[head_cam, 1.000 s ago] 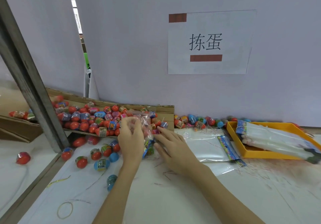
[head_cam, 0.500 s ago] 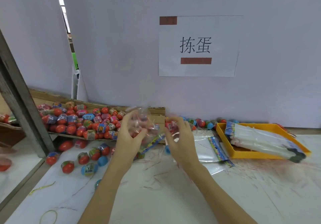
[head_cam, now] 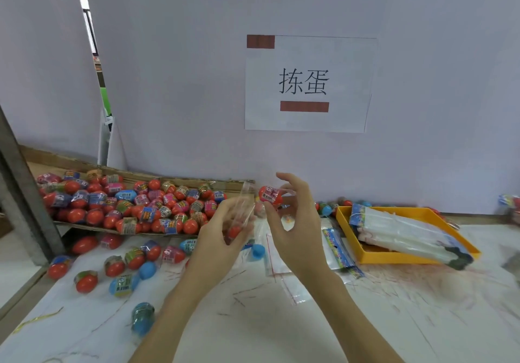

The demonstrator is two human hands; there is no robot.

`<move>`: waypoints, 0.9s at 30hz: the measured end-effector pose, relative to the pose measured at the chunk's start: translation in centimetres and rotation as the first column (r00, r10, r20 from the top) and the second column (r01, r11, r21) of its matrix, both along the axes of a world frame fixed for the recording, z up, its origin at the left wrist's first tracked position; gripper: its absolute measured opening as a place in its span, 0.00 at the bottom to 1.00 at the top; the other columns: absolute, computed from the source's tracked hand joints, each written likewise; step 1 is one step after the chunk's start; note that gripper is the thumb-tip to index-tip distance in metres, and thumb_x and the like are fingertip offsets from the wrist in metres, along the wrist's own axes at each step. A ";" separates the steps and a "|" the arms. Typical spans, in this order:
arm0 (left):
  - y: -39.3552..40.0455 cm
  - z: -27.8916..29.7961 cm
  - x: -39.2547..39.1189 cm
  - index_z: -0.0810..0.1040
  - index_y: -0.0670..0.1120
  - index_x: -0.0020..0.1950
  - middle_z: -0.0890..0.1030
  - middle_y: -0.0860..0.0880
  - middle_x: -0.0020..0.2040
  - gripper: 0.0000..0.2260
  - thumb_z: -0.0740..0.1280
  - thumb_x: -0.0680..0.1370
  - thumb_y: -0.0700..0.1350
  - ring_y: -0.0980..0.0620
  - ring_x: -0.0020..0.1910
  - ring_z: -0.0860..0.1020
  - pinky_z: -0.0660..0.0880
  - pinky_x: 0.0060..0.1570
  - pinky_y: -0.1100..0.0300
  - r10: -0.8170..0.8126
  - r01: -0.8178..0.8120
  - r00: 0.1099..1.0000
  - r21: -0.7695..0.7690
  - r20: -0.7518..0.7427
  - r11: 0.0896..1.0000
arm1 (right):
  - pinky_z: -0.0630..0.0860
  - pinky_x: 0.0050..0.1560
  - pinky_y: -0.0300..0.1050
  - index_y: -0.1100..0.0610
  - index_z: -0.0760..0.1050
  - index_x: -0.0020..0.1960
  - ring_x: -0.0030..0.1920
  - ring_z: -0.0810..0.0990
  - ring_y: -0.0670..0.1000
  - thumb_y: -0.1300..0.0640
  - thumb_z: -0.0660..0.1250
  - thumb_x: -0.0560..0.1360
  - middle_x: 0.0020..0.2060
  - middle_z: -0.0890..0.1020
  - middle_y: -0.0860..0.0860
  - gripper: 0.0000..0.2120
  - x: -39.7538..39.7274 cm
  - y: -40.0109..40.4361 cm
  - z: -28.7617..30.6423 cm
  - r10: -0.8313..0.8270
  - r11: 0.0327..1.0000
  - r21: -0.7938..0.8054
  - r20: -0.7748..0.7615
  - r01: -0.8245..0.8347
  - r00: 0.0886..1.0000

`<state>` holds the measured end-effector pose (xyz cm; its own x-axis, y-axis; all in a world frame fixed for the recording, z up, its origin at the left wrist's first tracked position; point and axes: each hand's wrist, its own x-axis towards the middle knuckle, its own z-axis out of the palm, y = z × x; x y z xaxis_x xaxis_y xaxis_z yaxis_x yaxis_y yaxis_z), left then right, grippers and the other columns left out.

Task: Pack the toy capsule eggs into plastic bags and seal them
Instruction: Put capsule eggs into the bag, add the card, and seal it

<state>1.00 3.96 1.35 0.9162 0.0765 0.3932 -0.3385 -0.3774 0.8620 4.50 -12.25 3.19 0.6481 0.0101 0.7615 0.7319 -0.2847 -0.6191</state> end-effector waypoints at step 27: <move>0.0 0.5 -0.3 0.70 0.83 0.61 0.82 0.68 0.51 0.19 0.63 0.82 0.55 0.63 0.49 0.80 0.79 0.47 0.69 -0.038 0.037 0.998 0.017 0.057 0.999 | 0.79 0.41 0.32 0.50 0.83 0.61 0.45 0.80 0.44 0.64 0.66 0.82 0.56 0.76 0.41 0.13 0.1 -1.3 0.5 0.059 0.959 -0.271 -0.086 -0.080 0.995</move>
